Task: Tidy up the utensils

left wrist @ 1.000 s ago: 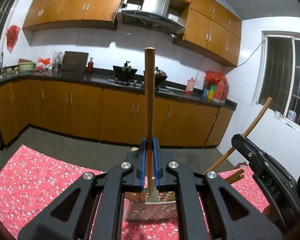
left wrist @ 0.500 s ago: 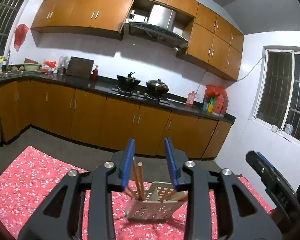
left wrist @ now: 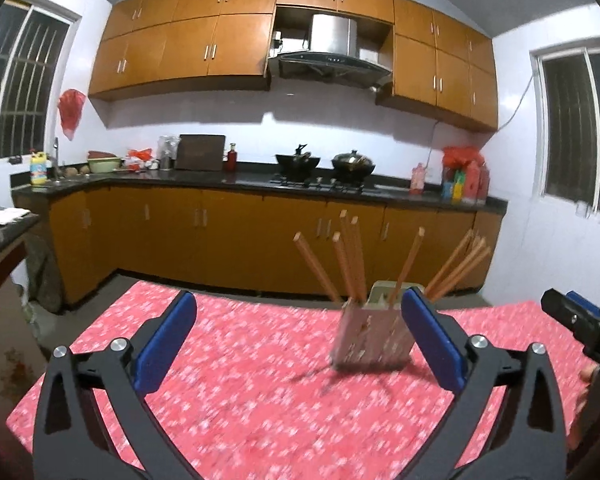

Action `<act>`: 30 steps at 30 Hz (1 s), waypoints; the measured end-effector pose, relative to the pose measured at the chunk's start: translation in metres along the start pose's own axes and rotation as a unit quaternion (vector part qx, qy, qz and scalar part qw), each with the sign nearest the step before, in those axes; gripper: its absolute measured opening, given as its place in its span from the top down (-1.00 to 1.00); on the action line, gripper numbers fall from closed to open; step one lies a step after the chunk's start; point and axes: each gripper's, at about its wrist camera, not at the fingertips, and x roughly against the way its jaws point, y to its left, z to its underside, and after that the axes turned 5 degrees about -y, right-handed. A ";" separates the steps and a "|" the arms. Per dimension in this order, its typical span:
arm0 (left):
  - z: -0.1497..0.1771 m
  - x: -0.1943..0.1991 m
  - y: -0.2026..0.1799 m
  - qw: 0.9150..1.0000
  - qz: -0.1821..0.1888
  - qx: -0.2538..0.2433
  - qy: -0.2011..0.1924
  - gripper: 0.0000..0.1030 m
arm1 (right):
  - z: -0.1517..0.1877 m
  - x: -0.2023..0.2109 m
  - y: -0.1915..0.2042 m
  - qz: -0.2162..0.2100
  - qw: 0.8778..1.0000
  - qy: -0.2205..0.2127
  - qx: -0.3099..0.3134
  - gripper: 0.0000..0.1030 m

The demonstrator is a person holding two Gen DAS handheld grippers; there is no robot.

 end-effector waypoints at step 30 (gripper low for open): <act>0.088 0.051 -0.008 0.999 -0.032 -0.043 0.008 -0.97 | 0.098 0.048 0.015 0.050 0.995 0.040 0.079 -0.92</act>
